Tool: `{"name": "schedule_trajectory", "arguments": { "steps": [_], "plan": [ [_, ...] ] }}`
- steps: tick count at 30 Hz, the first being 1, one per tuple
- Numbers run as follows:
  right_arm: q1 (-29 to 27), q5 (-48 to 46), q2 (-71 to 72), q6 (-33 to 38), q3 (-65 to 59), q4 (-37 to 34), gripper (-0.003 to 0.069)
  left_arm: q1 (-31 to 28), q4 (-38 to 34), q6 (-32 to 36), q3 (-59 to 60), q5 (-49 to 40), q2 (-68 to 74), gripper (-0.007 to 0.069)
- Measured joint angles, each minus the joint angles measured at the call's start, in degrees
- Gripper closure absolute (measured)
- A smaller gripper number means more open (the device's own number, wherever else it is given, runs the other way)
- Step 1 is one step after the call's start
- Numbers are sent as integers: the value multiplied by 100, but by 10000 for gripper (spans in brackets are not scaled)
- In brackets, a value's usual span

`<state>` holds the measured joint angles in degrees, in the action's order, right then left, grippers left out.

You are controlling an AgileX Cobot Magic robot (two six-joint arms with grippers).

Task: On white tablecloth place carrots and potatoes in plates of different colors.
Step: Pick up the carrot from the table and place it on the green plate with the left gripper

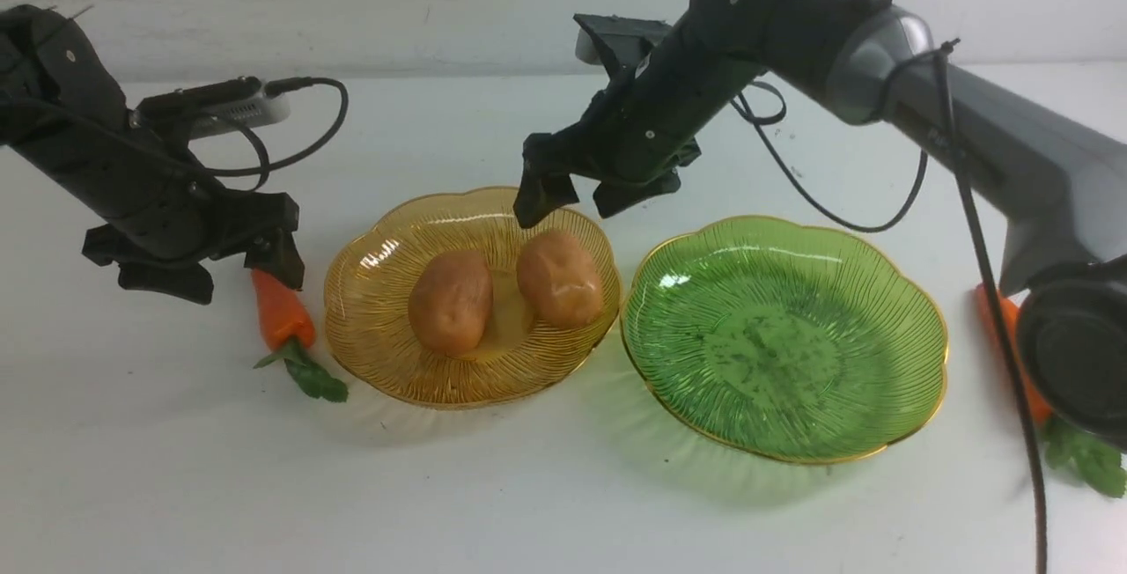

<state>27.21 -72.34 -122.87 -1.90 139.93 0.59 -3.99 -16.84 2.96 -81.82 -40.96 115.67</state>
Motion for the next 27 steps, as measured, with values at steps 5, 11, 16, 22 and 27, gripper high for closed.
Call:
{"name": "schedule_trajectory", "arguments": {
  "steps": [5,11,16,22,27],
  "plan": [
    [0,-38,929,-127,-144,605,179,0,-18,-46,-12,216,311,195],
    [-456,-39,2515,-251,-2058,976,431,0,557,-46,-329,-497,159,377],
    [-1539,-45,3475,-578,-4088,1005,647,320,-144,701,-977,-1125,-774,382],
    [-2759,140,3507,-759,-5810,818,631,2209,-2082,2292,-1182,-848,-1060,382],
    [-3272,906,3132,-413,-6782,-59,426,3589,-2324,2506,-1308,189,-297,382]
  ]
}}
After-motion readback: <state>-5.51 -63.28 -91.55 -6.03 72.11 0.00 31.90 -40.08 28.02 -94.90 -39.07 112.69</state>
